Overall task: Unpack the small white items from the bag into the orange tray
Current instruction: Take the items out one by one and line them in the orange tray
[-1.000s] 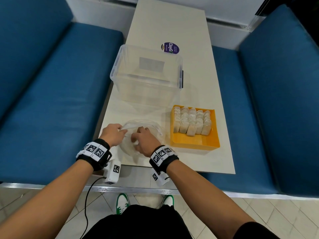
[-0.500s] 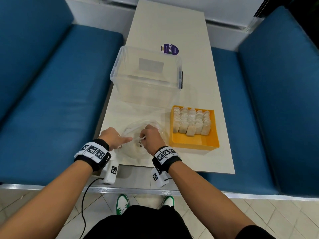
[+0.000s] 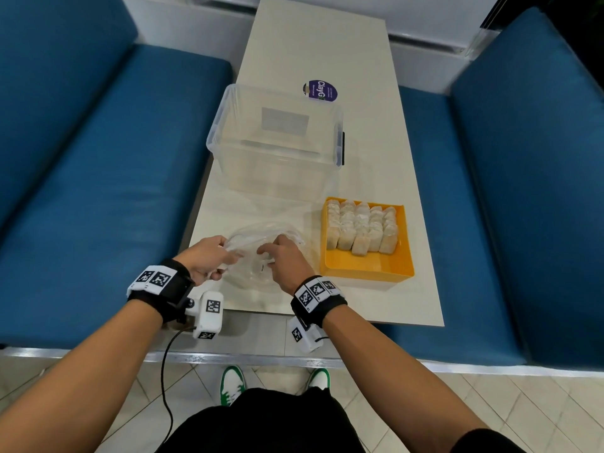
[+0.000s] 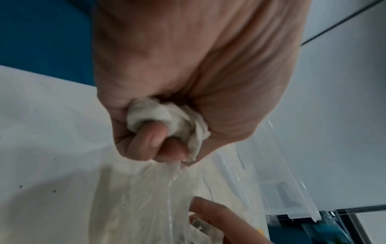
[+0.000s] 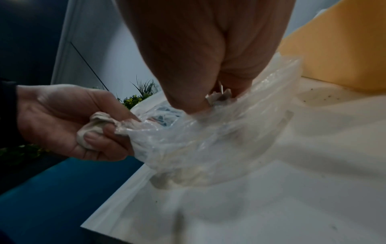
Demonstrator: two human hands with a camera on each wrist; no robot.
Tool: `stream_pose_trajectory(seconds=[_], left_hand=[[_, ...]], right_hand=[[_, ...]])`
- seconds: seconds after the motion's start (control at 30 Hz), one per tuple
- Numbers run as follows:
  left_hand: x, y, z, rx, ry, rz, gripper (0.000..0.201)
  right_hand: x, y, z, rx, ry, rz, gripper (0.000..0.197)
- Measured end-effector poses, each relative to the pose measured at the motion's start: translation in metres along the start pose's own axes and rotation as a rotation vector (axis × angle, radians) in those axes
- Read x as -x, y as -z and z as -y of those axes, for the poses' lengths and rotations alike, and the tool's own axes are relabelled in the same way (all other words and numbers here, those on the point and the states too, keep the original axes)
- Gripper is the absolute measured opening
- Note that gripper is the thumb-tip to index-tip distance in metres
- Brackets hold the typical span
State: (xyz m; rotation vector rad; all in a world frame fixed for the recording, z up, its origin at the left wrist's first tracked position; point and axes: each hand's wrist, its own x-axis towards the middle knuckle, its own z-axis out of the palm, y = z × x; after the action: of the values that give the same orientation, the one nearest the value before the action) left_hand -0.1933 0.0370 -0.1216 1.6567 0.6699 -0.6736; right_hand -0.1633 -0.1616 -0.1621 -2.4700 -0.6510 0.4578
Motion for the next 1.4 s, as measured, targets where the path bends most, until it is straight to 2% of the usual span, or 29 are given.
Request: stream_pose_trajectory(seconds=[0.1, 0.2, 0.27, 0.5, 0.7, 0.87, 1.03, 1.13, 1.23, 1.3, 1.4], left_hand=[[0.0, -0.001, 0.003, 0.028, -0.011, -0.016, 0.02], [0.0, -0.003, 0.006, -0.022, -0.085, -0.087, 0.018], [-0.001, -0.004, 0.006, -0.089, -0.124, -0.141, 0.016], [-0.001, -0.004, -0.003, -0.378, -0.116, -0.264, 0.023], [0.0, -0.005, -0.009, -0.52, -0.074, -0.26, 0.036], [-0.003, -0.001, -0.006, -0.342, -0.098, -0.21, 0.047], [0.012, 0.006, -0.019, -0.314, -0.174, -0.379, 0.052], [0.025, 0.003, -0.033, -0.319, -0.247, -0.453, 0.045], [0.032, -0.004, -0.044, -0.225, -0.341, -0.518, 0.021], [0.03, -0.012, -0.049, -0.083, -0.371, -0.472, 0.015], [0.03, -0.035, -0.057, 0.305, -0.267, -0.19, 0.027]], right_hand=[[0.001, -0.003, -0.002, 0.011, -0.02, 0.0, 0.039], [0.002, -0.002, -0.002, -0.029, -0.037, -0.053, 0.033], [0.002, 0.002, 0.001, -0.111, -0.054, -0.101, 0.028], [0.007, 0.037, 0.01, -0.518, -0.134, -0.256, 0.01], [0.004, 0.065, 0.002, -0.769, -0.2, -0.063, 0.017], [0.004, 0.091, -0.002, -0.786, -0.206, -0.12, 0.015], [0.003, 0.112, -0.006, -0.85, -0.193, -0.186, 0.022], [0.003, 0.119, -0.006, -0.88, -0.184, -0.205, 0.022], [0.004, 0.124, -0.003, -0.891, -0.167, -0.201, 0.021], [0.005, 0.124, 0.003, -0.905, -0.156, -0.183, 0.022], [0.007, 0.122, 0.016, -0.898, -0.127, -0.154, 0.03]])
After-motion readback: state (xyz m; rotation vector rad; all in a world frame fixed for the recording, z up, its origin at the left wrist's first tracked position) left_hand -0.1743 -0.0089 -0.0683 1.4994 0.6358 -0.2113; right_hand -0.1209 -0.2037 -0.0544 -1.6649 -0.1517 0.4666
